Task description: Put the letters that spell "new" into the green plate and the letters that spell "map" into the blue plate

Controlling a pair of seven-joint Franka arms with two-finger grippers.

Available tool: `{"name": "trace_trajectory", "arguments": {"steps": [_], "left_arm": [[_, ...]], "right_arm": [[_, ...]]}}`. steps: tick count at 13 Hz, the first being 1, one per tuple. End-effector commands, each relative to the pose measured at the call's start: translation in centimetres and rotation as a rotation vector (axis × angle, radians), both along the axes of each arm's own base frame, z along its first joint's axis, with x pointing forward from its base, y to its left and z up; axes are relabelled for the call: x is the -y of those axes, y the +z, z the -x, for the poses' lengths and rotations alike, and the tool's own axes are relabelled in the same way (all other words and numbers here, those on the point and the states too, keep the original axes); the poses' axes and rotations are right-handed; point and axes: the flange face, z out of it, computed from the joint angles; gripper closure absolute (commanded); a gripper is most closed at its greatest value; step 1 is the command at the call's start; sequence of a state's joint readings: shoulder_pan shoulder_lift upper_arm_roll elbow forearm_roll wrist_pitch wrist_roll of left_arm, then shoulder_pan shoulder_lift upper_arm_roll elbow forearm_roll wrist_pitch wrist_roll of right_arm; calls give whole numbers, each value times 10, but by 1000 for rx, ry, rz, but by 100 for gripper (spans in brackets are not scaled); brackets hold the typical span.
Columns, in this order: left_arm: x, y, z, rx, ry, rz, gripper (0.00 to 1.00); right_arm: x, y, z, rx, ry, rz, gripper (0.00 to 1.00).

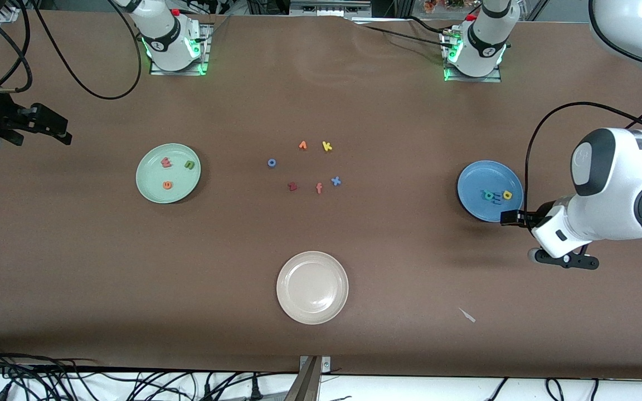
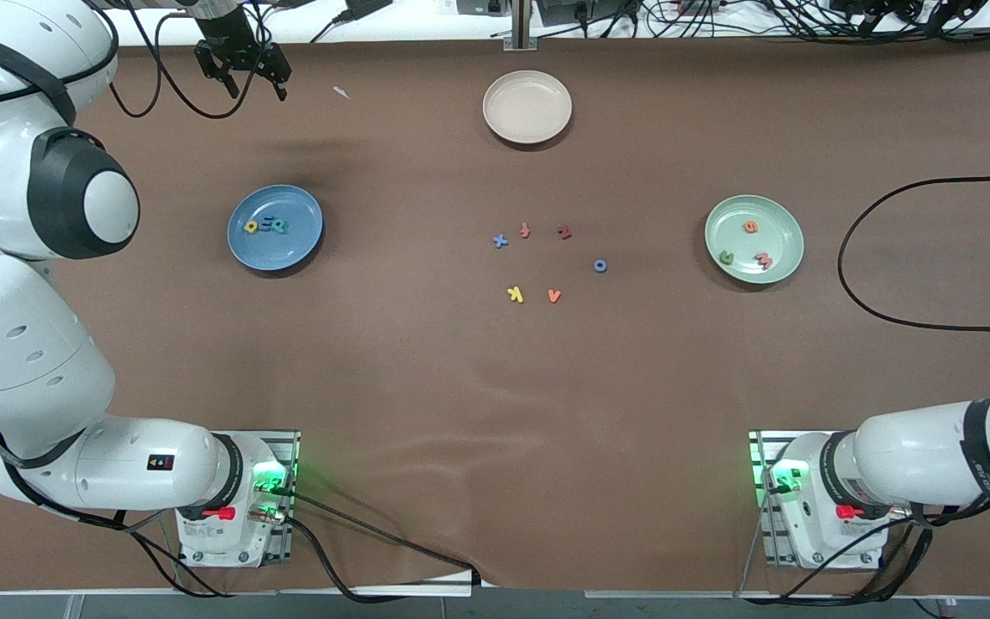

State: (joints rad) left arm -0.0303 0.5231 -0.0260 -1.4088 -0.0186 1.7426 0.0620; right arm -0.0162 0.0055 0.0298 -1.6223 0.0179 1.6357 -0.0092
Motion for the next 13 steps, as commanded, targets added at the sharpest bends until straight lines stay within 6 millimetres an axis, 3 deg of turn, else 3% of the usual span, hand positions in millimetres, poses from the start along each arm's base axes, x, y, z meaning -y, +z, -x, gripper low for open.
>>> {"name": "trace_trajectory", "arguments": {"steps": [1, 5, 7, 10, 13], "left_arm": [[-1, 3, -4, 12, -27, -25, 0], [-7, 10, -4, 19, -23, -28, 0], [-15, 42, 6, 34, -24, -27, 0], [-23, 121, 31, 94, -14, -29, 1], [-21, 164, 53, 114, -33, -27, 2]], "right_arm": [[4, 5, 9, 1, 8, -3, 0], [1, 5, 9, 1, 13, 2, 0], [2, 5, 8, 5, 11, 0, 0], [2, 4, 8, 1, 11, 0, 0], [4, 4, 8, 2, 10, 0, 0]]}}
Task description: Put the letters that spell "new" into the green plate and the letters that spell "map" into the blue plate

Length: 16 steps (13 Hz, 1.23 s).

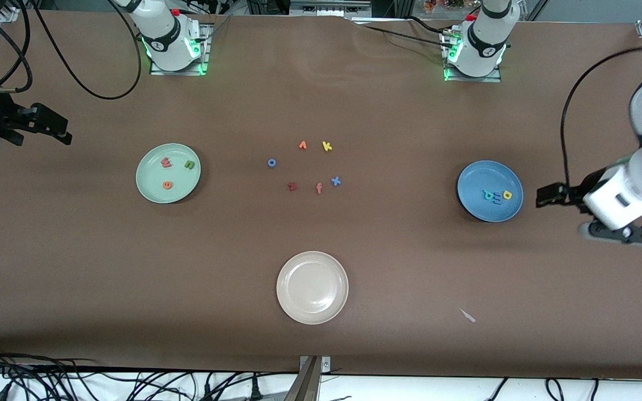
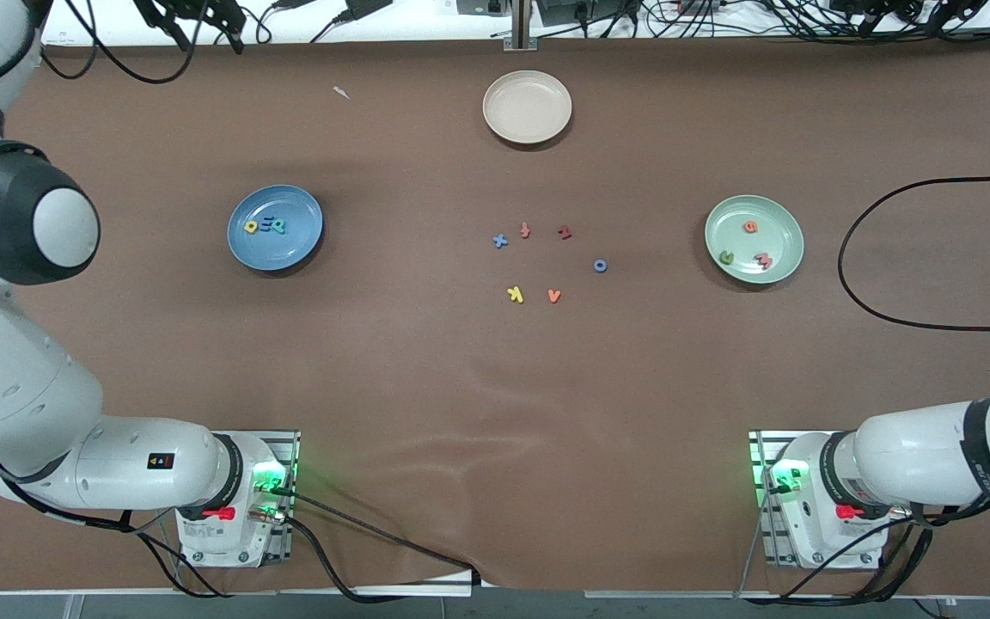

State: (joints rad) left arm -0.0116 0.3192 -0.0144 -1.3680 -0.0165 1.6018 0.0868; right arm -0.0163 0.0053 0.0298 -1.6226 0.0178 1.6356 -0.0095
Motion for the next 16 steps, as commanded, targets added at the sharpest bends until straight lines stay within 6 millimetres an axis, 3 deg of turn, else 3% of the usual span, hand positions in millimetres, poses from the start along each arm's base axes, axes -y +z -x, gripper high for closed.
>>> {"name": "trace_trajectory", "arguments": {"steps": [1, 3, 8, 11, 16], "left_arm": [[0, 23, 20, 4, -60, -24, 2], [13, 22, 24, -22, -91, -19, 2], [17, 13, 35, -31, -94, -1, 1], [22, 8, 56, 29, -89, 29, 0], [21, 13, 54, 41, -102, 33, 0]], "right_arm": [[5, 4, 8, 2, 8, 0, 0], [4, 5, 8, 2, 8, 0, 0], [4, 5, 8, 2, 8, 0, 0], [4, 5, 8, 2, 9, 0, 0], [4, 5, 8, 2, 8, 0, 0]]}}
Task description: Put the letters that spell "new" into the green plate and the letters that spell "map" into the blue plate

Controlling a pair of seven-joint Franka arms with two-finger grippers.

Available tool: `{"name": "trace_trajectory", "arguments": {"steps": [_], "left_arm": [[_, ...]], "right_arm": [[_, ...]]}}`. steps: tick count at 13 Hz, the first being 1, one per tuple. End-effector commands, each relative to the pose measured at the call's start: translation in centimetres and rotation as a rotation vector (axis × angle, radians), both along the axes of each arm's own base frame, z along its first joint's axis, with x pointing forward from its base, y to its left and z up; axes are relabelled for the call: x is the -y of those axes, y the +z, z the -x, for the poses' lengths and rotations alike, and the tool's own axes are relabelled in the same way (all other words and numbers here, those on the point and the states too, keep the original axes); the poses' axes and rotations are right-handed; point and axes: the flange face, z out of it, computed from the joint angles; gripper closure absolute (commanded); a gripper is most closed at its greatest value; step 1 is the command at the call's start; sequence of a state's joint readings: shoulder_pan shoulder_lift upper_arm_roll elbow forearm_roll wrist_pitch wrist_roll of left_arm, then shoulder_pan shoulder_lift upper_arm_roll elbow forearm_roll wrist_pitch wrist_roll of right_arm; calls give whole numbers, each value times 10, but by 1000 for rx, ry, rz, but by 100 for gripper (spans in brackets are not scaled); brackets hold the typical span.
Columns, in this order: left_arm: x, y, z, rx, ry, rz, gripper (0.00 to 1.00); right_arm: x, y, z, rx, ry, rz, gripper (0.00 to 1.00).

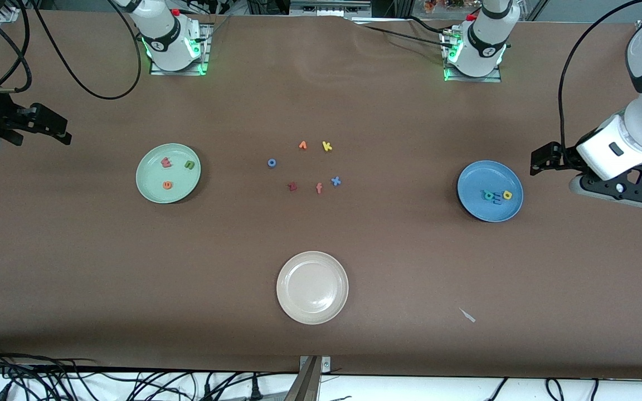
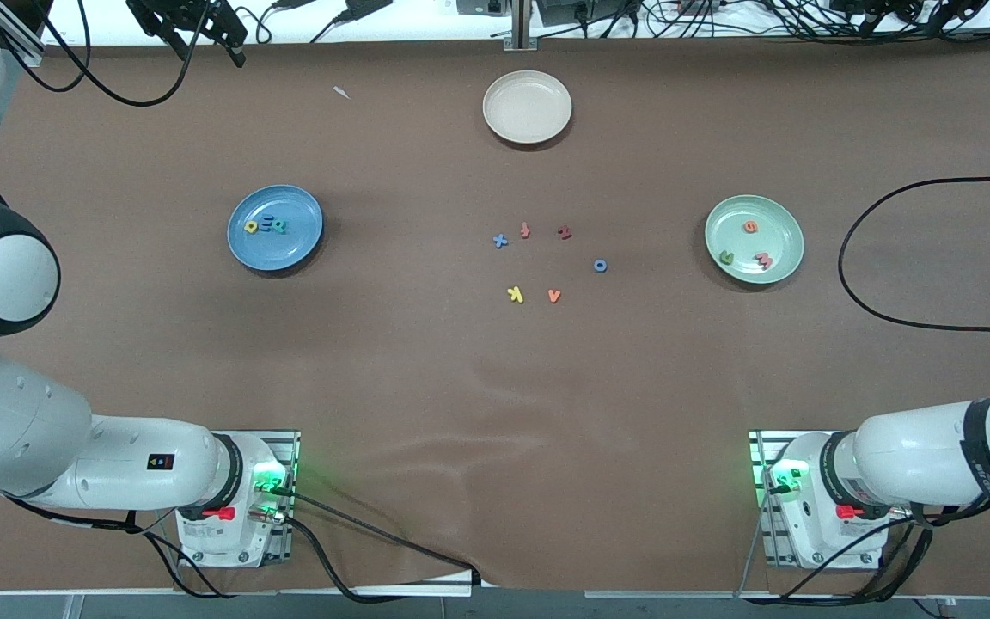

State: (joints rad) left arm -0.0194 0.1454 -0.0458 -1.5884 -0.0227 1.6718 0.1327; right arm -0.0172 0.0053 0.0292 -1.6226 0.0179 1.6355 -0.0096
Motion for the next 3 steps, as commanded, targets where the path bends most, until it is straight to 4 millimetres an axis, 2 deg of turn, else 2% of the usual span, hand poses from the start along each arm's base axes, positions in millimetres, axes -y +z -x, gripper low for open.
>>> {"name": "trace_trajectory", "arguments": {"steps": [1, 3], "left_arm": [[-2, 2, 6, 16, -19, 20, 0], [0, 3, 6, 16, -21, 21, 0]], "right_arm": [[3, 5, 8, 2, 9, 0, 0], [3, 5, 8, 3, 9, 0, 0]]}}
